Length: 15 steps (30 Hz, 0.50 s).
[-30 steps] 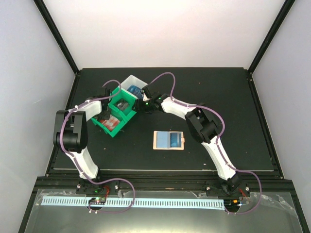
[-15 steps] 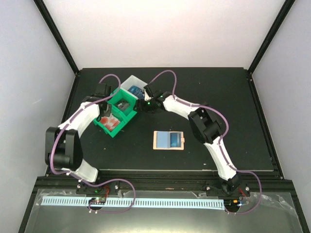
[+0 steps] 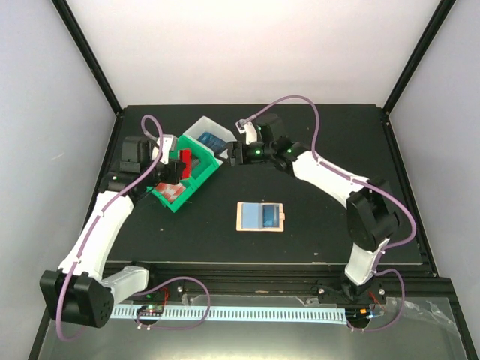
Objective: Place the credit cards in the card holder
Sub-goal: Pick up the credit card from the storage box.
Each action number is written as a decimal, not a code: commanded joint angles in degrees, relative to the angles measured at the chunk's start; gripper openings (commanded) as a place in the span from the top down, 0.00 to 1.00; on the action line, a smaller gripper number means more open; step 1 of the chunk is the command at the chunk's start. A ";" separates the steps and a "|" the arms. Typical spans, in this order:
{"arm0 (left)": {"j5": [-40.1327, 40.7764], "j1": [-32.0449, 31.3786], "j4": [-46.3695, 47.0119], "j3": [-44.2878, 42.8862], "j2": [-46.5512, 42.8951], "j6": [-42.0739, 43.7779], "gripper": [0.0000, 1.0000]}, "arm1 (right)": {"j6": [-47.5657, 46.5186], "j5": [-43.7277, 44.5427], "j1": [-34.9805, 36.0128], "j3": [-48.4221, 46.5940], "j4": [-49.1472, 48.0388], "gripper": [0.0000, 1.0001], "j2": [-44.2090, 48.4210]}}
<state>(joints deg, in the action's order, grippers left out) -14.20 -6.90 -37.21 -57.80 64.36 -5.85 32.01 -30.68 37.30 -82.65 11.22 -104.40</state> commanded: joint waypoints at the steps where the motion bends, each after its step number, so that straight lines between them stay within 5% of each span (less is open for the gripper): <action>1: -30.13 -0.64 10.80 2.73 -2.82 -3.70 0.99 | 3.86 -10.29 -0.18 5.18 -13.14 0.12 3.33; 8: -46.78 -0.84 24.47 3.71 -5.18 -13.52 0.98 | 13.34 -16.75 -0.06 7.55 -26.24 0.12 4.68; 15: -50.68 -0.99 30.90 5.62 -6.90 -20.33 0.98 | 20.96 -23.42 0.01 11.44 -38.03 0.26 5.54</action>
<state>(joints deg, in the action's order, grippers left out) -55.53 -7.03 -14.52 -52.31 59.11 -20.84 47.29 -49.63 36.88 -73.17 -17.61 -99.88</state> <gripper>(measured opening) 0.024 0.773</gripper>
